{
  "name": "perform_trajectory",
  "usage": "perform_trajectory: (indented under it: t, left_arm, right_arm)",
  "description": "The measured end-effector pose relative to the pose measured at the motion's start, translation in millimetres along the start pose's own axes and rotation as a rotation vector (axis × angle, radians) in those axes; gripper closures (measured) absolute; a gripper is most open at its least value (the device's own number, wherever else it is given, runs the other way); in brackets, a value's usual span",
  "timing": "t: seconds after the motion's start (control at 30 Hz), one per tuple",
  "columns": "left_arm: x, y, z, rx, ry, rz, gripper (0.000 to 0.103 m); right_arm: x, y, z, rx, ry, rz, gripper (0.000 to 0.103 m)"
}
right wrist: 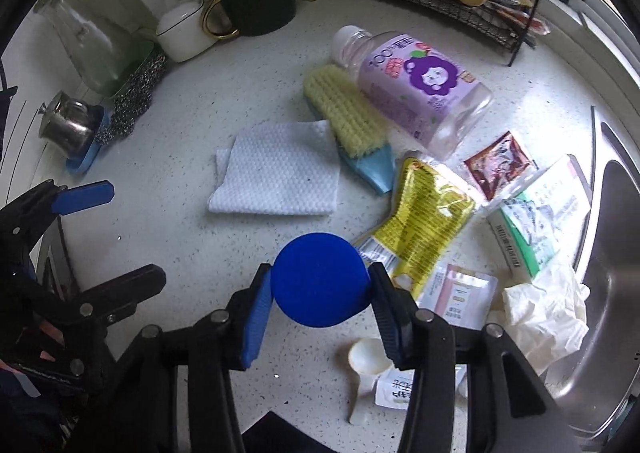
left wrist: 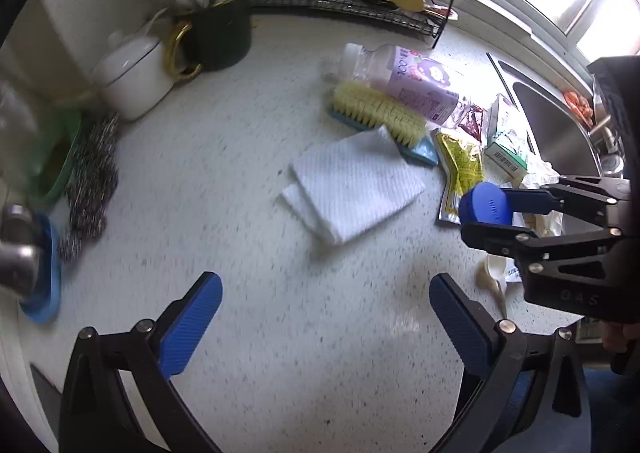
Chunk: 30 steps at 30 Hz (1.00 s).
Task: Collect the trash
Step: 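Grasp the blue round lid with the right tool, then grasp the white cloth with the left tool while the right tool holds the blue lid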
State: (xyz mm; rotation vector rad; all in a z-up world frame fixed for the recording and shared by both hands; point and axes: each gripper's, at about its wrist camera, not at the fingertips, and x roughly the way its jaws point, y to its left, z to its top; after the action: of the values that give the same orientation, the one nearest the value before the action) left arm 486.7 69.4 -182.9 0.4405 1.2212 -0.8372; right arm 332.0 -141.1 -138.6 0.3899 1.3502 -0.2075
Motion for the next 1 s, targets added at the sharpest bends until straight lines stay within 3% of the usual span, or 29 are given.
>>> perform_trajectory:
  t: [0.27, 0.4, 0.5, 0.6, 0.7, 0.8, 0.87, 0.9, 1.0]
  left_arm:
    - [38.2, -16.7, 42.8, 0.151, 0.027, -0.039, 0.0]
    - [59.2, -26.5, 49.6, 0.238, 0.052, -0.034, 0.001]
    - [73.4, -28.0, 53.6, 0.268, 0.068, -0.044, 0.007]
    - [88.9, -28.3, 55.8, 0.287, 0.092, -0.049, 0.021]
    - [91.7, -32.2, 56.6, 0.312, 0.067, -0.025, 0.024]
    - [90.0, -34.6, 55.8, 0.326, 0.049, 0.005, 0.043]
    - [87.7, -36.8, 54.3, 0.326, 0.05, 0.003, 0.064]
    - [86.2, -37.3, 53.8, 0.318, 0.055, 0.006, 0.069]
    - [81.5, -31.2, 53.3, 0.215, 0.083, -0.022, 0.091]
  right_arm:
    - [-10.5, -31.4, 3.3, 0.1, 0.0, -0.061, 0.058]
    - [4.4, -23.8, 11.1, 0.133, 0.014, -0.067, 0.058]
    - [11.8, -25.8, 14.6, 0.151, 0.03, -0.069, 0.058]
    - [18.2, -26.0, 15.5, 0.168, 0.038, -0.072, 0.058]
    - [19.5, -30.9, 11.5, 0.184, 0.035, -0.068, 0.058]
    - [23.1, -38.0, 7.6, 0.201, 0.04, -0.064, 0.058]
    - [25.0, -42.4, 4.3, 0.207, 0.043, -0.058, 0.058]
    - [25.9, -42.8, 3.4, 0.207, 0.041, -0.057, 0.058]
    - [23.7, -41.9, -0.5, 0.196, 0.03, -0.049, 0.058]
